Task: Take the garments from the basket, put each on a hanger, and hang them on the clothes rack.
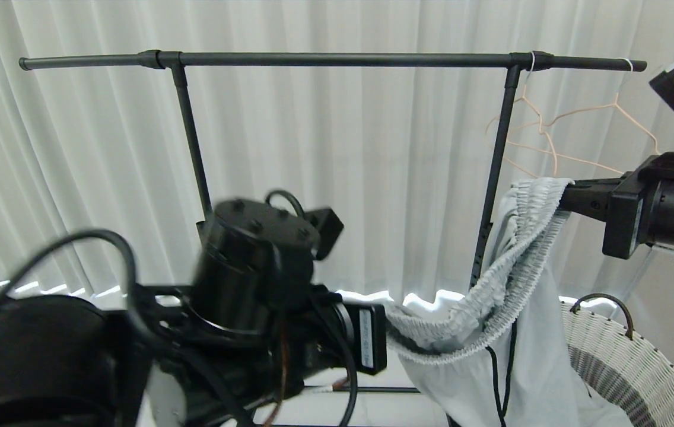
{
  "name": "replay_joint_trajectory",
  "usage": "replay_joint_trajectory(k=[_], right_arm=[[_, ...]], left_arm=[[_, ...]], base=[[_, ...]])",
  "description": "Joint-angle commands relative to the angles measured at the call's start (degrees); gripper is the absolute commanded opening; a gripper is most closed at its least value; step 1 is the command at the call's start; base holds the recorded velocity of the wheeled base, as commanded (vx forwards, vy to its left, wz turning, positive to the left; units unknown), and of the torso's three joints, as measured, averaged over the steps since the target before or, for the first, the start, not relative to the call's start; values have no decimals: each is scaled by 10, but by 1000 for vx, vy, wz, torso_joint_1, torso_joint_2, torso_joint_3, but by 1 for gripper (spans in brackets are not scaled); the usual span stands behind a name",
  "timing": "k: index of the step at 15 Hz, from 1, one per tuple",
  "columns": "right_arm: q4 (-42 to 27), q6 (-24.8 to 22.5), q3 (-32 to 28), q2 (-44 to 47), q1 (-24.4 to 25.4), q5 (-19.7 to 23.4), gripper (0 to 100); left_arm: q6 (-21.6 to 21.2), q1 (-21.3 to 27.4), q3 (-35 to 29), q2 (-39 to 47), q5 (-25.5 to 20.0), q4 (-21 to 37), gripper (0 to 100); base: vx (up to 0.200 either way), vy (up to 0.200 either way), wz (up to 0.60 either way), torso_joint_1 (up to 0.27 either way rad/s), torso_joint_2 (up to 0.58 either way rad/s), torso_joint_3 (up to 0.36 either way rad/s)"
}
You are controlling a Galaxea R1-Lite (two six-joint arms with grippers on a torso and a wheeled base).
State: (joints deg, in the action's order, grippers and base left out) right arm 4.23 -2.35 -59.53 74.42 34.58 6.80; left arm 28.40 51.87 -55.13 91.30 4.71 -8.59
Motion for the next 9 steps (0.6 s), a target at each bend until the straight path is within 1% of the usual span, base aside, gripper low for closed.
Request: replay_joint_trajectory(k=[1,2,3,4,5,6,7,8,9], right_arm=[[17,-5,-1,11,0,0,0],[27,-10,-1,11,0,0,0],[32,-20,-1,8,0,0,0],[32,-27,-1,5,0,-1,0],[32,-29,-1,-2,0,-1,0],[32,-30,0,-5,-1,-2,0],[32,-30,-1,-8,-1,-6,0],[32,-30,-2,-7,-1,-25,0],[32,-30,-3,-7,0,-34,0]], left_arm=[[-18,-12,-158,-123,-7,120,0],[-34,-12,-208,-125,-7,149,0],[-64,-14,-244,-124,-5,180,0],[-91,-19,-259,-124,0,201,0],[-138,-34,-261,-126,10,230,0],[-180,-45,-247,-131,42,254,0],[-199,-45,-225,-132,80,263,0],[-222,-29,-189,-132,156,263,0],[-229,-15,-184,-132,185,263,0]], base=[[0,0,0,0,0,0],[0,0,0,0,0,0],[0,0,0,0,0,0],[0,0,0,0,0,0],[0,0,0,0,0,0],[0,0,0,0,0,0],[0,0,0,0,0,0],[0,0,0,0,0,0],[0,0,0,0,0,0]])
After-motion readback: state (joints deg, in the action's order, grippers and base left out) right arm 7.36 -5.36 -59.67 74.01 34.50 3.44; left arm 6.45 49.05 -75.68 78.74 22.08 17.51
